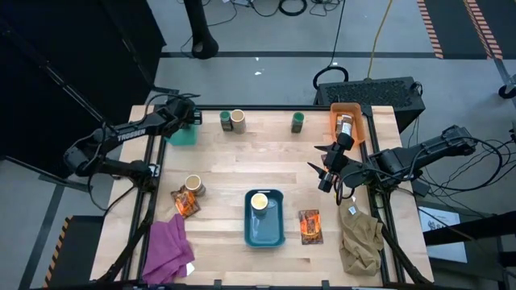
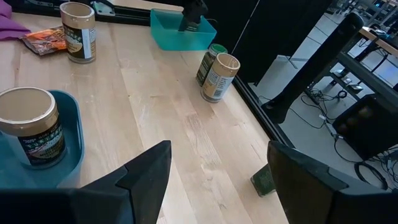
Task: Sort spices by type
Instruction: Put the green seasoning bottle into the light blue bin
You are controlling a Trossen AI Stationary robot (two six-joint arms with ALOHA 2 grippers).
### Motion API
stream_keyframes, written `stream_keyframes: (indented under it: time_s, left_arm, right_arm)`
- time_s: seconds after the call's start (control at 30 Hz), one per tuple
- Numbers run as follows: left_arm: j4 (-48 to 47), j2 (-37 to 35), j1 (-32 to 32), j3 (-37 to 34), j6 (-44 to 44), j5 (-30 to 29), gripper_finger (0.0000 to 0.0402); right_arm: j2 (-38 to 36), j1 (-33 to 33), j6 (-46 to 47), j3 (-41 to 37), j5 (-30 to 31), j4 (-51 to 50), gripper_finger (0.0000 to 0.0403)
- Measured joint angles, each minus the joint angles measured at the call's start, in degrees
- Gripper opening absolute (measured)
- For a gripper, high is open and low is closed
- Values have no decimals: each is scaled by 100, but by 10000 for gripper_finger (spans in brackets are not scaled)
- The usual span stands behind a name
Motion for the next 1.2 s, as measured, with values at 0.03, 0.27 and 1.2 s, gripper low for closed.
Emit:
stream_keyframes:
  time_s: [0.03, 0.27, 1.2]
  left_arm:
    - [21, -2, -2, 0, 0, 0, 234]
    - [109, -2, 0, -3, -3, -157, 235]
    - [13, -6, -1, -11, 125, 150, 235]
  right_arm:
    - [0, 0, -1, 0, 0, 0, 249]
    - [0, 0, -22, 0, 0, 0, 249]
    - [0, 0, 0, 0, 0, 0, 249]
